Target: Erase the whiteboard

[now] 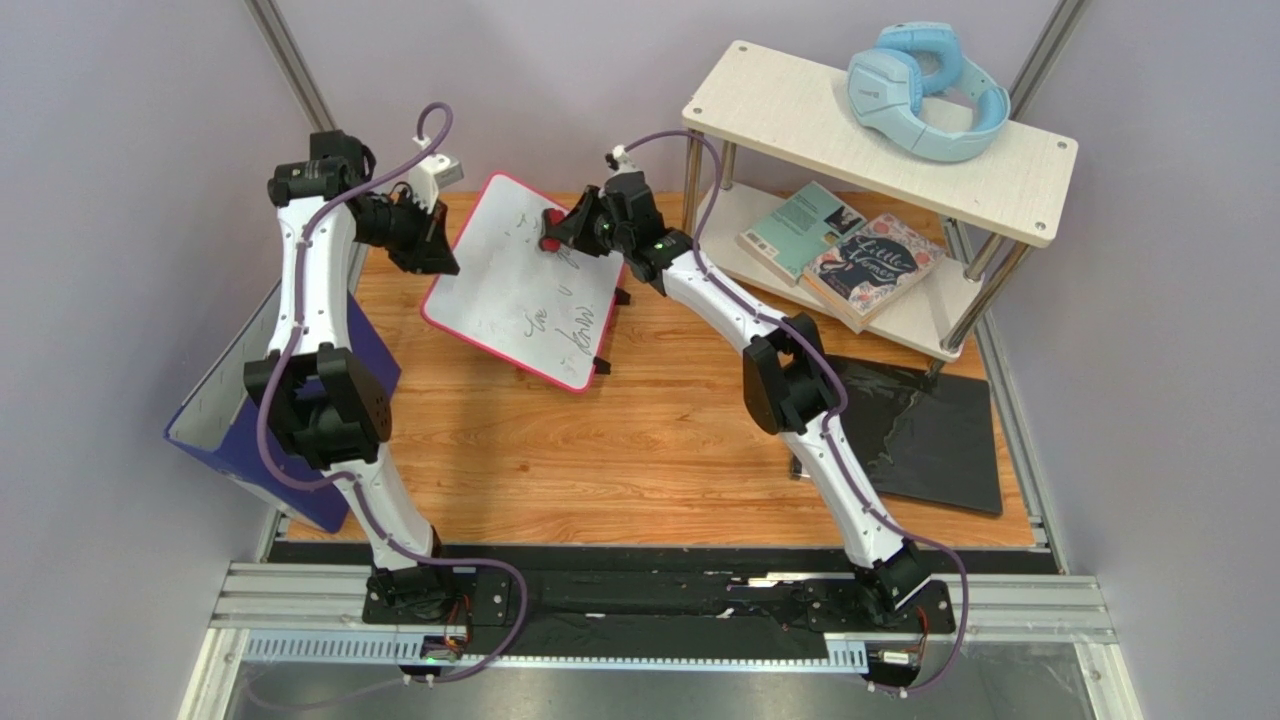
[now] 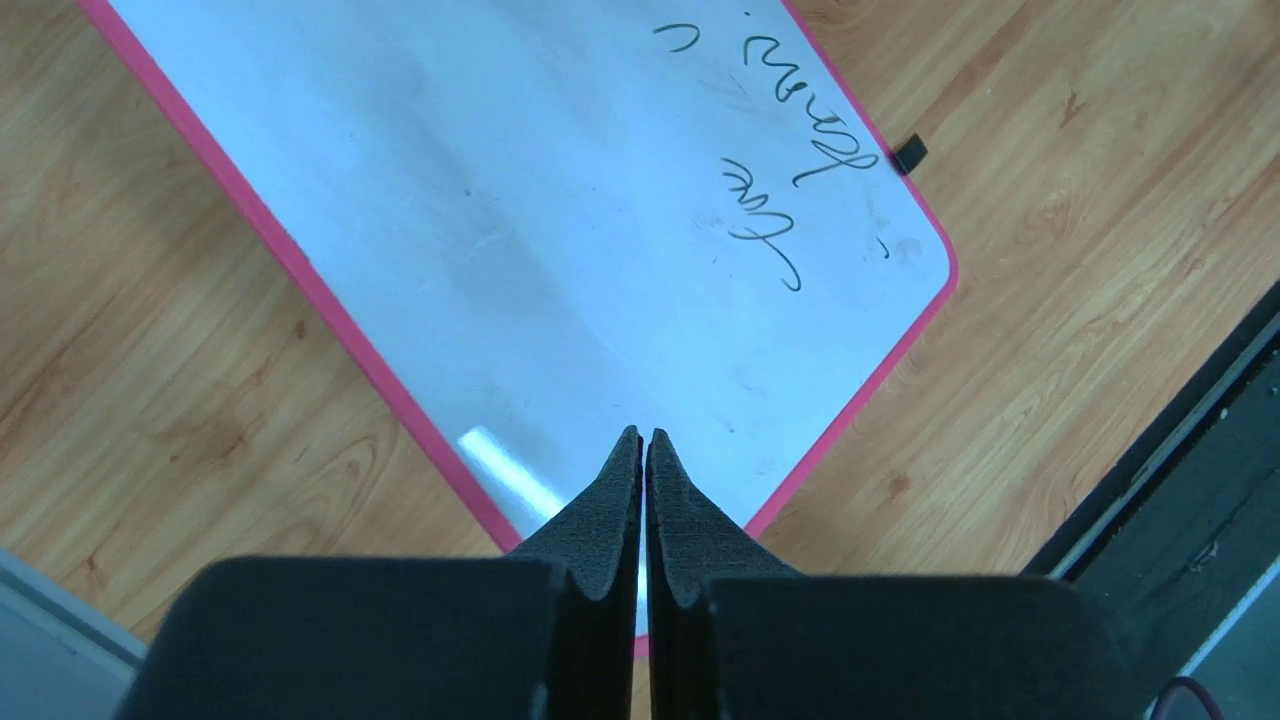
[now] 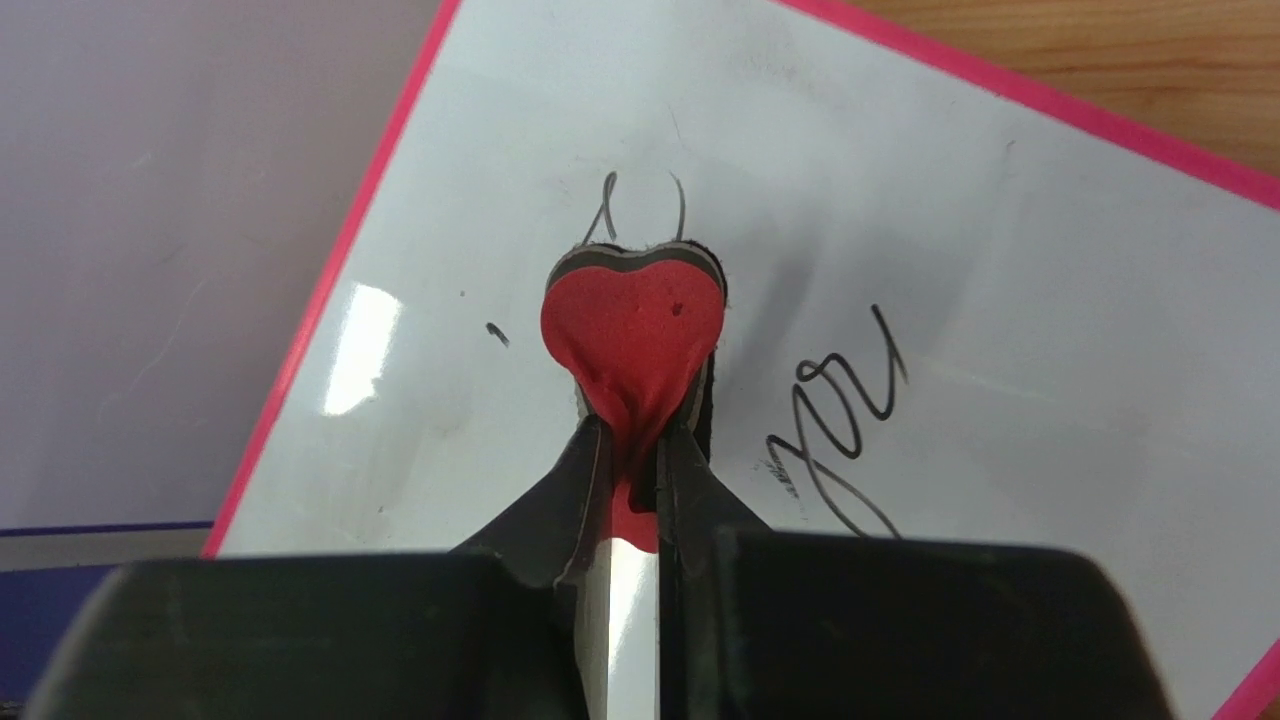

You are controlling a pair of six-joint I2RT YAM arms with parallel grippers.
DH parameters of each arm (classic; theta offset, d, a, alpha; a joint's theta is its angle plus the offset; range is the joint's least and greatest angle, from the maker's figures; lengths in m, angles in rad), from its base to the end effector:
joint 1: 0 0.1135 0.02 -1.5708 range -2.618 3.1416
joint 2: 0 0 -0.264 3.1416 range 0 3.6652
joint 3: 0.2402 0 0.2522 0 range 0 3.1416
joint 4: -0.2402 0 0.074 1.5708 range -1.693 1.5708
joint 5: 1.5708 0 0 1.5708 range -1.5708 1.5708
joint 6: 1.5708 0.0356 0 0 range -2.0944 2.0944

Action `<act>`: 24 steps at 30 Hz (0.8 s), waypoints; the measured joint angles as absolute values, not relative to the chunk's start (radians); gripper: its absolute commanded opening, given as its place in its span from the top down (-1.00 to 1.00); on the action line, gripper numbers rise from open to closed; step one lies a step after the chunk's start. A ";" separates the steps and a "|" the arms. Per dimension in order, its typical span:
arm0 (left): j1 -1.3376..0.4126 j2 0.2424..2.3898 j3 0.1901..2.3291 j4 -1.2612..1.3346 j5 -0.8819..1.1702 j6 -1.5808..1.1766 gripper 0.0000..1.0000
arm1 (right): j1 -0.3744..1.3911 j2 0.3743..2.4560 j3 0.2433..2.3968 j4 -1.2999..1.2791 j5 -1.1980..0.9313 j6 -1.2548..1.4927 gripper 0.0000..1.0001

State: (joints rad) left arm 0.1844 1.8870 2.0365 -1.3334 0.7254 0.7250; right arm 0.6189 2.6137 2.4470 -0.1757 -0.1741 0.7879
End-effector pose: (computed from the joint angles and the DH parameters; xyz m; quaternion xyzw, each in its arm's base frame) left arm 0.3714 0.0452 0.3670 0.3107 0.8660 -0.2339 0.3144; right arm 0.4870 0.3544 0.2284 0.0188 0.8155 0.4255 0.3919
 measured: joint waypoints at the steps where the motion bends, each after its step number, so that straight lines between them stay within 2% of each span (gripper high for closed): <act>1: 0.183 1.887 2.035 -1.336 0.728 0.727 1.00 | 0.622 2.610 2.440 -0.172 -0.178 0.783 1.00; 4: 0.183 1.887 2.028 -1.337 0.729 0.728 0.98 | 0.636 2.591 2.381 -0.167 -0.183 0.768 1.00; 5: 0.183 1.887 2.024 -1.338 0.727 0.727 0.89 | 0.641 2.590 2.367 -0.167 -0.183 0.765 1.00; 8: 0.183 1.887 2.009 -1.331 0.710 0.699 0.48 | 0.646 2.586 2.336 -0.162 -0.184 0.760 1.00; 9: 0.184 1.887 2.007 -1.325 0.700 0.678 0.23 | 0.645 2.575 2.316 -0.156 -0.187 0.759 1.00; 11: 0.184 1.887 2.007 -1.300 0.688 0.642 -0.07 | 0.642 2.529 2.238 -0.159 -0.187 0.752 1.00; 12: 0.184 1.887 2.007 -1.285 0.681 0.624 -0.43 | 0.641 2.507 2.198 -0.158 -0.186 0.746 1.00; 13: 0.184 1.887 2.007 -1.269 0.674 0.604 -0.58 | 0.640 2.486 2.158 -0.154 -0.185 0.740 1.00; 15: 0.185 1.887 2.008 -1.223 0.648 0.546 -0.76 | 0.637 2.445 2.082 -0.151 -0.184 0.733 1.00; 18: 0.185 1.901 2.040 -1.175 0.613 0.466 -0.77 | 0.635 2.405 2.008 -0.145 -0.187 0.724 1.00; 22: 0.187 2.035 2.252 -1.171 0.599 0.385 -0.76 | 0.633 2.399 1.990 -0.130 -0.196 0.717 1.00; 24: 0.187 2.090 2.288 -1.147 0.608 0.358 -0.76 | 0.633 2.399 1.988 -0.126 -0.199 0.717 1.00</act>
State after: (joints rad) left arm 0.1871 2.0895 2.2883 -1.1473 0.6083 0.3580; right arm 0.6331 2.3993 1.9884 -0.1257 -0.1989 0.7166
